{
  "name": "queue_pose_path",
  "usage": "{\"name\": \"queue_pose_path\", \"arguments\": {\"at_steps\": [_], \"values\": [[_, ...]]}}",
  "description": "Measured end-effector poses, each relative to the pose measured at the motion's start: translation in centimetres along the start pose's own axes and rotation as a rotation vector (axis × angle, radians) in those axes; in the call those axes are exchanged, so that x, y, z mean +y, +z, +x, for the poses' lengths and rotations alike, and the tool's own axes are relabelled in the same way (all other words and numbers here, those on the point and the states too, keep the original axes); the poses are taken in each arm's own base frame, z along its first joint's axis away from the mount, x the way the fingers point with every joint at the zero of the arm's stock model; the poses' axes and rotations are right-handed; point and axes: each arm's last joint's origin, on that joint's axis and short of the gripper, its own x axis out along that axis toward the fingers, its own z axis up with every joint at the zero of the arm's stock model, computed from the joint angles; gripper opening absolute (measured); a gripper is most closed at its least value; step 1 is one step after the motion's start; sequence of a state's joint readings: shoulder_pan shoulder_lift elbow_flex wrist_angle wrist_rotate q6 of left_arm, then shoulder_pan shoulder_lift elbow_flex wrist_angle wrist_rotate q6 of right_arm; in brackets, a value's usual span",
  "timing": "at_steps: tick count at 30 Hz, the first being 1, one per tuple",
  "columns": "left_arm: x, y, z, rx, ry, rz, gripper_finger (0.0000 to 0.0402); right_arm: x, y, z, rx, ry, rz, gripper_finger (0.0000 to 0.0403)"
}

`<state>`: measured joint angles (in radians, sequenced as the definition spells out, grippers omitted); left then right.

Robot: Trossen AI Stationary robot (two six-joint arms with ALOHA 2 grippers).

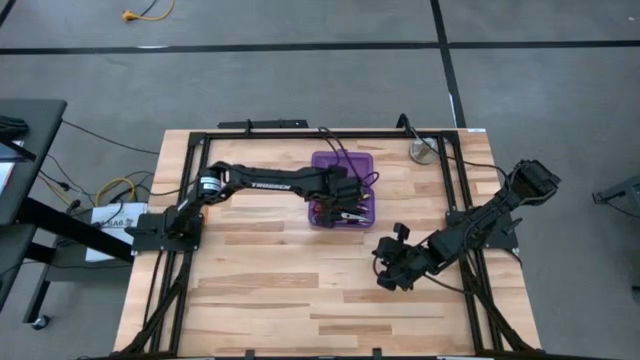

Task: Pick & place school supplies into a supply box
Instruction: Put the black pen into the pencil box, then put the orange pencil into the pencil box

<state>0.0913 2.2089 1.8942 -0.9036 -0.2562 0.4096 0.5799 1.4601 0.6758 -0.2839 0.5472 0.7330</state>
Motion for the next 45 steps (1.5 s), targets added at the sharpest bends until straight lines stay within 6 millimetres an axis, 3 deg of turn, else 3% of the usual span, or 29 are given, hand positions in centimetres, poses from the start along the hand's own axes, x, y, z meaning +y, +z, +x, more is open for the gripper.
{"name": "queue_pose_path", "arguments": {"at_steps": [6,19,28,35,42,45], "values": [[0.0,0.0,0.0,0.003,0.002,-0.002,0.0015,0.0,0.0,0.0,0.001,-0.001,0.000,0.0000],[0.0,-0.2,0.0,0.016,-0.004,-0.042,0.0070,0.0,0.0,0.0,0.001,-0.001,0.000,0.0000],[0.1,-0.4,-0.4,0.050,-0.014,-0.173,0.0093,0.0,0.0,0.0,0.001,0.000,0.001,0.0000],[1.8,-1.4,-3.6,0.141,-0.074,-0.393,0.0096,0.0,0.0,0.0,0.001,0.000,0.001,0.0000],[3.4,-4.8,-9.4,0.188,0.096,-0.677,0.0096,0.0,0.0,0.0,0.000,0.000,-0.007,0.0000],[3.7,-7.1,-12.5,0.153,0.148,-0.804,0.0096,0.0,0.0,0.0,0.000,0.000,-0.015,0.0000]]}}
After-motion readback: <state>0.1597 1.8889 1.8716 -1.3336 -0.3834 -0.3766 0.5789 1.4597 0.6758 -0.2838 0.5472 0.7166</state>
